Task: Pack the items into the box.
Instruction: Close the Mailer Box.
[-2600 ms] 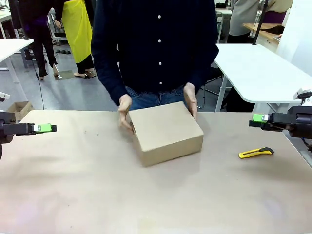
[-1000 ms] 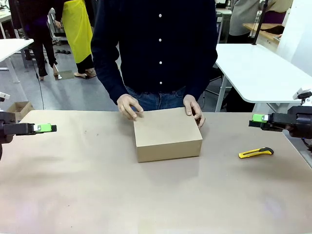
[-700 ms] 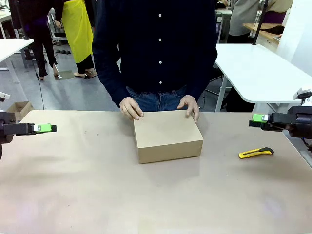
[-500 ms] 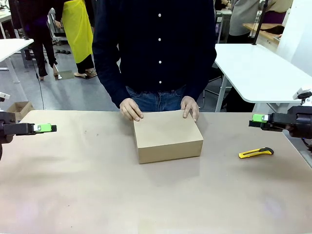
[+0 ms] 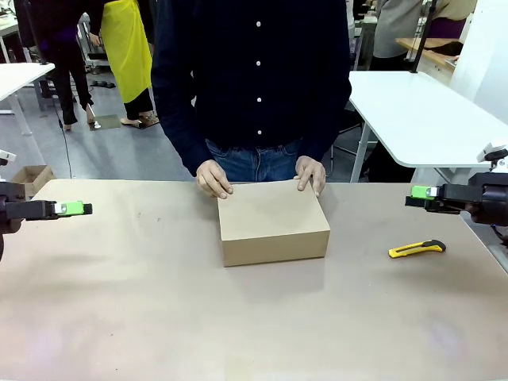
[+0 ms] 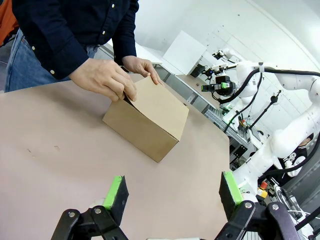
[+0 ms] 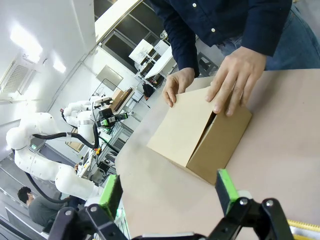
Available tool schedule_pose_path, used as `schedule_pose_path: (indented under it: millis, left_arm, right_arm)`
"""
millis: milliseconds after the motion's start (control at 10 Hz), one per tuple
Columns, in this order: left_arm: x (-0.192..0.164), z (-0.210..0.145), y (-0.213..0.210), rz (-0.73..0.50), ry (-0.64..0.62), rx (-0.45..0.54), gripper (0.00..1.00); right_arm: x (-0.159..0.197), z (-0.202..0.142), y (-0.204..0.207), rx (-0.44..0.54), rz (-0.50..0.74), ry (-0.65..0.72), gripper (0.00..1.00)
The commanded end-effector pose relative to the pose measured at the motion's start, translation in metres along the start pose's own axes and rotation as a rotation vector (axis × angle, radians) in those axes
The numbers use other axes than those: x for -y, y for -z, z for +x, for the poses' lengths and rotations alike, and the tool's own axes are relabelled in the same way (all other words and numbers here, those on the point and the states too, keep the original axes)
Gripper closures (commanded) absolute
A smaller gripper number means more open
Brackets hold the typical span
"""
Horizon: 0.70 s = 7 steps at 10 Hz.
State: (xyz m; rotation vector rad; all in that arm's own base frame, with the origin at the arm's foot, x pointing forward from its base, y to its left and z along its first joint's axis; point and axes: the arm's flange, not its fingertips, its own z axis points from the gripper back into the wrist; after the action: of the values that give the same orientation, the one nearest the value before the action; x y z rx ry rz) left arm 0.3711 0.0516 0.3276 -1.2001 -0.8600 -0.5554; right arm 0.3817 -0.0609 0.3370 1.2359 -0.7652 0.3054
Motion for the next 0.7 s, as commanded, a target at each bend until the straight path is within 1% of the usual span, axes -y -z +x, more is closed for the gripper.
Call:
schedule_pose_path:
  millis: [0,600]
  left_arm:
    - [0.001,0.0008,-0.0012,0.006,0.02,0.004,0.04]
    - [0.001,0.0008,-0.0012,0.006,0.02,0.004,0.04]
  right_arm:
    - [-0.0033,0.0021,0.0004,-0.006,0.005,-0.01,0.0]
    - [-0.0033,0.0021,0.0004,-0.006,0.005,-0.01,0.0]
